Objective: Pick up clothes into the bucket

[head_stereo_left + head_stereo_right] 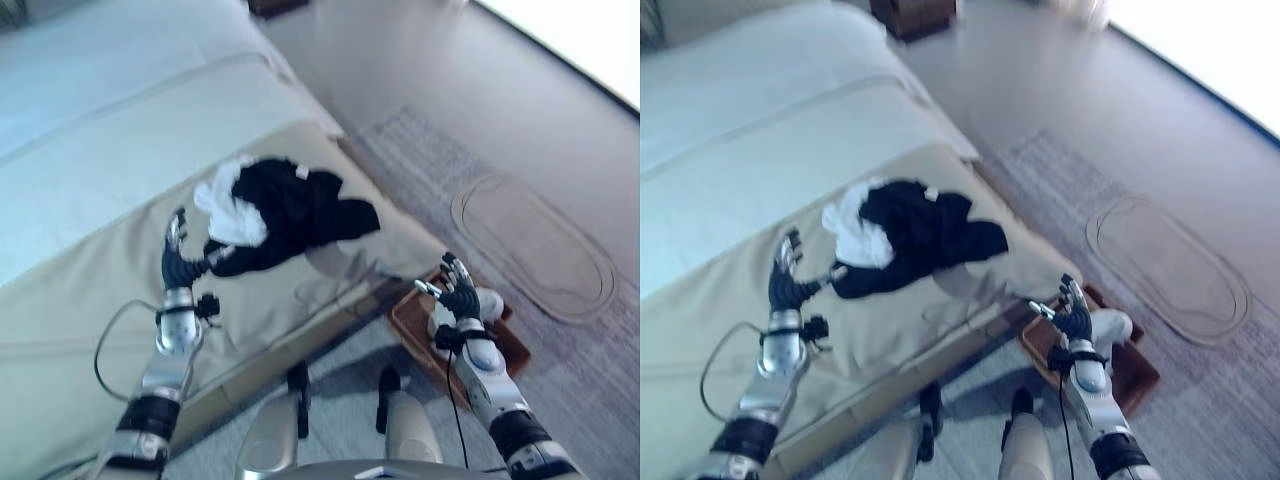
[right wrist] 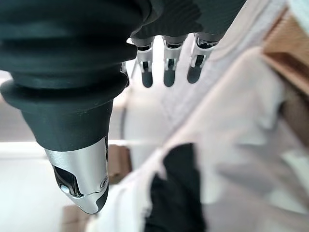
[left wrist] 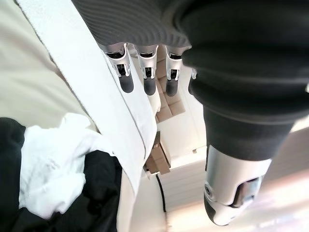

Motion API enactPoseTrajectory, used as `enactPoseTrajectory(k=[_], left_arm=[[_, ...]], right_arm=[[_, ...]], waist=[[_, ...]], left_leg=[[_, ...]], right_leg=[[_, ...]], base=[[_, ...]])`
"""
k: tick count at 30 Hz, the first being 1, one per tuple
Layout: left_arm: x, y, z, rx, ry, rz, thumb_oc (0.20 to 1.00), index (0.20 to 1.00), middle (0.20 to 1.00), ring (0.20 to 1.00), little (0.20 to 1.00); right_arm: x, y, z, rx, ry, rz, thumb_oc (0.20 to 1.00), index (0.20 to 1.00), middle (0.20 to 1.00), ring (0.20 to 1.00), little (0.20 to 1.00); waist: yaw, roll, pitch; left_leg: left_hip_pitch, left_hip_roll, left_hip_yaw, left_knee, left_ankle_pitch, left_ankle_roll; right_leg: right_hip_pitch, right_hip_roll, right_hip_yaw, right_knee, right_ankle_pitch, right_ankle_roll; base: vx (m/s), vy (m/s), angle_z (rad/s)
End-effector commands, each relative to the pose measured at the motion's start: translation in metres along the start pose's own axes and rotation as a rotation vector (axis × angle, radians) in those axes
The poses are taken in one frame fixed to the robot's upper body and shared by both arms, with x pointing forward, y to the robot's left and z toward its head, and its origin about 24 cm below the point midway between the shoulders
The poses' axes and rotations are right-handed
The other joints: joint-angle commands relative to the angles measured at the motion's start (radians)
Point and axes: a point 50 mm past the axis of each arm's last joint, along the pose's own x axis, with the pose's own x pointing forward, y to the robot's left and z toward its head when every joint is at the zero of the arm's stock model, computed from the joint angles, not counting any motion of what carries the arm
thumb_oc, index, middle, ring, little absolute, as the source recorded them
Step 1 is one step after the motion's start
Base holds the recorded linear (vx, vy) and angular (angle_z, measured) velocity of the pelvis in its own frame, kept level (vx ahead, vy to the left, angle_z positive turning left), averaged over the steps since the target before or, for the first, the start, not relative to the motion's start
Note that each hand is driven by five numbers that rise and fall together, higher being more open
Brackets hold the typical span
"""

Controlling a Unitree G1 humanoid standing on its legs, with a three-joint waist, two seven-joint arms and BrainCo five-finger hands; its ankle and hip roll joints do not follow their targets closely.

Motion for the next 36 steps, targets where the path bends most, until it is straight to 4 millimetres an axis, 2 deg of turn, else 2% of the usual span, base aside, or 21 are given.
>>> enactPoseTrajectory(k=[1,7,8,10,11,14,15,18,19,22,24,30,35,36], left_arm=[[0.020,0.008,0.029,0.112,-0.179,0.072,1.000,1.000,1.000,1.000,1.000],[0.044,0.005,0.052,0.230,-0.283,0.106,1.000,1.000,1.000,1.000,1.000],[0.056,0.007,0.063,0.306,-0.330,0.125,1.000,1.000,1.000,1.000,1.000],[0.060,0.008,0.068,0.327,-0.349,0.138,1.000,1.000,1.000,1.000,1.000],[0.071,0.014,0.081,0.408,-0.400,0.181,1.000,1.000,1.000,1.000,1.000],[0.083,0.023,0.092,0.481,-0.429,0.238,1.000,1.000,1.000,1.000,1.000],[0.093,0.032,0.104,0.548,-0.464,0.297,1.000,1.000,1.000,1.000,1.000],[0.100,0.038,0.112,0.588,-0.481,0.329,1.000,1.000,1.000,1.000,1.000],[0.106,0.046,0.120,0.651,-0.504,0.366,1.000,1.000,1.000,1.000,1.000],[0.113,0.051,0.125,0.703,-0.507,0.386,1.000,1.000,1.000,1.000,1.000],[0.121,0.058,0.136,0.799,-0.540,0.408,1.000,1.000,1.000,1.000,1.000],[0.130,0.061,0.146,0.968,-0.577,0.401,1.000,1.000,1.000,1.000,1.000],[0.140,0.063,0.143,1.024,-0.510,0.381,1.000,1.000,1.000,1.000,1.000],[0.146,0.068,0.140,1.058,-0.453,0.379,1.000,1.000,1.000,1.000,1.000]], right_arm=[[0.012,0.009,0.049,0.015,-0.226,0.055,1.000,1.000,1.000,1.000,1.000],[0.023,0.019,0.071,0.018,-0.309,0.069,1.000,1.000,1.000,1.000,1.000],[0.026,0.023,0.079,0.019,-0.339,0.080,1.000,1.000,1.000,1.000,1.000],[0.026,0.024,0.082,0.020,-0.350,0.082,1.000,1.000,1.000,1.000,1.000],[0.028,0.026,0.089,0.023,-0.374,0.091,1.000,1.000,1.000,1.000,1.000],[0.028,0.028,0.093,0.024,-0.390,0.101,1.000,1.000,1.000,1.000,1.000],[0.029,0.028,0.097,0.015,-0.407,0.105,1.000,1.000,1.000,1.000,1.000],[0.029,0.027,0.100,0.013,-0.422,0.109,1.000,1.000,1.000,1.000,1.000],[0.028,0.025,0.102,0.003,-0.430,0.107,1.000,1.000,1.000,1.000,1.000],[0.029,0.024,0.101,-0.002,-0.428,0.102,1.000,1.000,1.000,1.000,1.000],[0.030,0.025,0.101,0.000,-0.426,0.110,1.000,1.000,1.000,1.000,1.000],[0.030,0.024,0.100,-0.008,-0.426,0.122,1.000,1.000,1.000,1.000,1.000],[0.030,0.024,0.100,-0.021,-0.425,0.127,1.000,1.000,1.000,1.000,1.000],[0.031,0.024,0.101,-0.020,-0.426,0.132,1.000,1.000,1.000,1.000,1.000]], waist=[[-0.029,-0.058,0.029],[-0.042,-0.064,0.066],[-0.046,-0.066,0.080],[-0.046,-0.069,0.082],[-0.051,-0.071,0.089],[-0.056,-0.071,0.094],[-0.064,-0.071,0.099],[-0.070,-0.072,0.101],[-0.077,-0.071,0.103],[-0.082,-0.071,0.102],[-0.091,-0.076,0.100],[-0.104,-0.081,0.092],[-0.114,-0.085,0.085],[-0.122,-0.087,0.078]], left_leg=[[-0.156,-0.002,-0.029,0.147,-0.058,0.015],[-0.292,0.010,-0.047,0.195,-0.058,0.004],[-0.335,0.012,-0.053,0.205,-0.055,0.001],[-0.357,0.012,-0.054,0.213,-0.055,0.000],[-0.390,0.013,-0.056,0.217,-0.055,-0.001],[-0.422,0.012,-0.058,0.224,-0.055,-0.001],[-0.448,0.012,-0.060,0.231,-0.055,-0.001],[-0.473,0.011,-0.060,0.238,-0.057,0.000],[-0.491,0.008,-0.061,0.241,-0.056,0.000],[-0.497,0.008,-0.063,0.234,-0.058,0.001],[-0.512,0.006,-0.063,0.233,-0.058,0.002],[-0.527,0.004,-0.060,0.233,-0.062,0.007],[-0.533,0.001,-0.058,0.229,-0.062,0.009],[-0.540,0.000,-0.058,0.230,-0.061,0.010]], right_leg=[[-0.087,-0.030,-0.009,-0.084,0.148,0.006],[-0.216,-0.023,-0.015,-0.032,0.135,0.002],[-0.256,-0.019,-0.011,-0.018,0.136,0.001],[-0.273,-0.019,-0.010,-0.015,0.136,0.000],[-0.305,-0.018,-0.008,-0.009,0.136,0.001],[-0.340,-0.018,-0.006,0.001,0.137,0.002],[-0.366,-0.018,-0.007,0.008,0.138,0.003],[-0.388,-0.018,-0.005,0.012,0.139,0.004],[-0.405,-0.019,-0.006,0.015,0.140,0.006],[-0.414,-0.020,-0.005,0.011,0.142,0.008],[-0.422,-0.019,-0.002,0.000,0.150,0.012],[-0.435,-0.017,0.003,-0.013,0.154,0.015],[-0.443,-0.013,0.008,-0.022,0.159,0.016],[-0.449,-0.010,0.011,-0.027,0.162,0.015]], base=[[-0.12,-0.059,0.06],[-0.07,-0.021,0.08],[-0.04,-0.006,0.08],[-0.04,-0.005,0.02],[0.00,0.000,0.00],[0.00,0.000,0.00],[0.00,0.000,0.00],[0.00,0.012,0.03],[0.01,0.020,0.04],[0.01,0.013,0.01],[0.00,0.000,0.00],[0.02,0.014,0.00],[0.01,0.007,-0.02],[0.01,0.011,-0.03]])
